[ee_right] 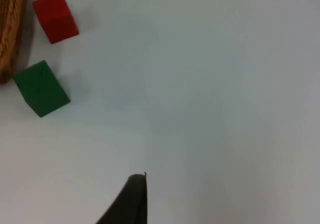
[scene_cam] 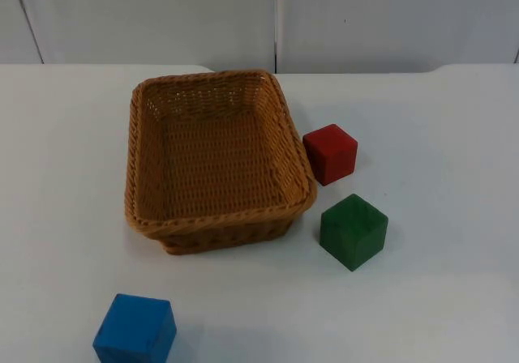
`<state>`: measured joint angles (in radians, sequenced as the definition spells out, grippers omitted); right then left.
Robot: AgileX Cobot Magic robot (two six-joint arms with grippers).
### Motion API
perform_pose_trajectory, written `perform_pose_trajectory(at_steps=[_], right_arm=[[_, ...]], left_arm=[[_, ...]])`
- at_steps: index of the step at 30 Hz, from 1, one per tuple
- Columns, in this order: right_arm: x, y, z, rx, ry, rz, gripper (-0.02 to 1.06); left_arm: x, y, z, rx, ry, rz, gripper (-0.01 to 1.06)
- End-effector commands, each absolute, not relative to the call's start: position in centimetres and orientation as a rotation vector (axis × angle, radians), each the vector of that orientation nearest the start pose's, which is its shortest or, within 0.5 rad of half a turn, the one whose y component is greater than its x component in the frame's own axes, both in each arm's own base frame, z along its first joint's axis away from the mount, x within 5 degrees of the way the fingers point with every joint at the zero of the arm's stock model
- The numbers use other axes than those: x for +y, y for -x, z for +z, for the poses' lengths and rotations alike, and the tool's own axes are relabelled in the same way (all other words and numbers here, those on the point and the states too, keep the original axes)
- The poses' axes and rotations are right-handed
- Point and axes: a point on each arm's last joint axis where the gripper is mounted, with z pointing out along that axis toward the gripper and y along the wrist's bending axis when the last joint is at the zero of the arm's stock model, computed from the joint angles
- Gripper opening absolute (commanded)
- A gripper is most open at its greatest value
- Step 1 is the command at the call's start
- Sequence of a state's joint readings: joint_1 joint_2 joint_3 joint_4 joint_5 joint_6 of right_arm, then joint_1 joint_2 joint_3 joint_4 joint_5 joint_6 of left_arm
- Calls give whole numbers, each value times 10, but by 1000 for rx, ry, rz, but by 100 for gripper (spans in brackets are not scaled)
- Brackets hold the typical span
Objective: Pick up one cube with each hand and place exactly two cubes into the same basket, leaving the remaining cube outside.
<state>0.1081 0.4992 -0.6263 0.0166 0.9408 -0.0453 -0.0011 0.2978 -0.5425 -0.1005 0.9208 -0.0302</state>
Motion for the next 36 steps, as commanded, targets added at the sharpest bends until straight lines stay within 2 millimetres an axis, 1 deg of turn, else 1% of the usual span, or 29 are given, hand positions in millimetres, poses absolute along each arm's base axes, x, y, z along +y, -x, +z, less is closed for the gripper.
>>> perform_pose_trajectory(at_steps=[1,3,4,8,9,13,14,18,19,22,27,29,30,35,36], right_arm=[[13,-85,309,2276,187,87,105],[16,-91,306,2296,211,108,105],[16,-91,306,2296,211,108,105],[21,-110,298,2362,249,142,105],[21,-110,298,2362,249,142,105],[24,-130,289,2424,237,170,105],[24,-130,289,2424,237,170,105],[26,-150,276,2481,255,161,105],[26,-150,276,2481,255,161,105],[32,-164,269,2540,253,234,105],[37,-179,269,2554,268,292,105],[38,-186,271,2549,266,291,105],[38,-186,271,2549,266,291,105],[42,-204,273,2515,265,321,105],[42,-204,273,2515,265,321,105]], left_arm=[[-8,-51,297,2149,55,-149,105],[-8,-56,296,2171,45,-151,105],[-8,-56,296,2171,45,-151,105],[-14,-67,294,2206,-26,-196,105],[-14,-67,294,2206,-26,-196,105],[-19,-75,292,2238,-91,-243,105],[-19,-75,292,2238,-91,-243,105],[-23,-84,289,2272,-159,-281,105],[-23,-84,289,2272,-159,-281,105],[-25,-92,285,2313,-201,-292,105],[-25,-103,280,2362,-226,-290,105],[-25,-108,277,2376,-233,-302,105],[-25,-108,277,2376,-233,-302,105],[-28,-120,272,2402,-275,-340,105],[-28,-120,272,2402,-275,-340,105]])
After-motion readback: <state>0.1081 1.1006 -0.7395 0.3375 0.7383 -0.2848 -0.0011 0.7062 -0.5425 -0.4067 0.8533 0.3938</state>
